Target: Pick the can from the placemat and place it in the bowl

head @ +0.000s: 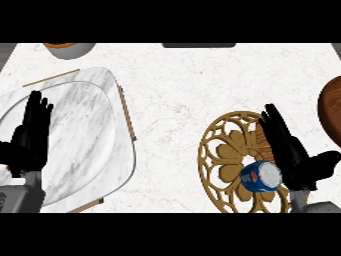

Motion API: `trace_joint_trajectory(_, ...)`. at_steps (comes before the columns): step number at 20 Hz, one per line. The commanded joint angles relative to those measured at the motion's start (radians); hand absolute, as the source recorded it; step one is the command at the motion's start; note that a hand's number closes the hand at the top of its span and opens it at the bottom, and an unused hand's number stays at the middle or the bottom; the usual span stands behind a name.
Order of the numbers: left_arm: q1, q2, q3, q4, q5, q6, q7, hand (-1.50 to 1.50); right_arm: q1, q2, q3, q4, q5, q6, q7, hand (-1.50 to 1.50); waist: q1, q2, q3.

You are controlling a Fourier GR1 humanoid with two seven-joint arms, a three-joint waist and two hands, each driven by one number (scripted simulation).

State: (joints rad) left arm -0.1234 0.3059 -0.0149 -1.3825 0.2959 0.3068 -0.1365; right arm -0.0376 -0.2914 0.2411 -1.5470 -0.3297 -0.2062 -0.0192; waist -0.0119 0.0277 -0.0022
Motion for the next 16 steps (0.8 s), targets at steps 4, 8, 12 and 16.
trace_joint_trajectory(4, -0.028, 0.100, -0.026, -0.010, -0.078, -0.015, 0.065, 0.00, -0.136, -0.233, -0.088, -0.220, 0.042, 0.154, -0.048, 1.50, -0.001, -0.042, 0.002)
trace_joint_trajectory(8, -0.008, 0.116, -0.041, -0.002, -0.096, -0.023, 0.074, 0.00, -0.056, -0.562, -0.063, -0.097, 0.421, 0.129, 0.046, -1.50, -0.051, -0.043, -0.022)
trace_joint_trajectory(12, 0.012, 0.163, -0.018, -0.043, -0.079, -0.044, 0.134, 0.00, 0.242, -0.466, -0.135, -0.343, 0.412, -0.073, 0.051, -1.50, -0.082, -0.053, 0.001)
trace_joint_trajectory(16, 0.041, 0.149, -0.031, -0.086, -0.088, -0.038, 0.156, 0.00, 0.490, -0.481, -0.093, -0.588, 0.540, -0.119, 0.028, -1.50, -0.050, -0.042, 0.001)
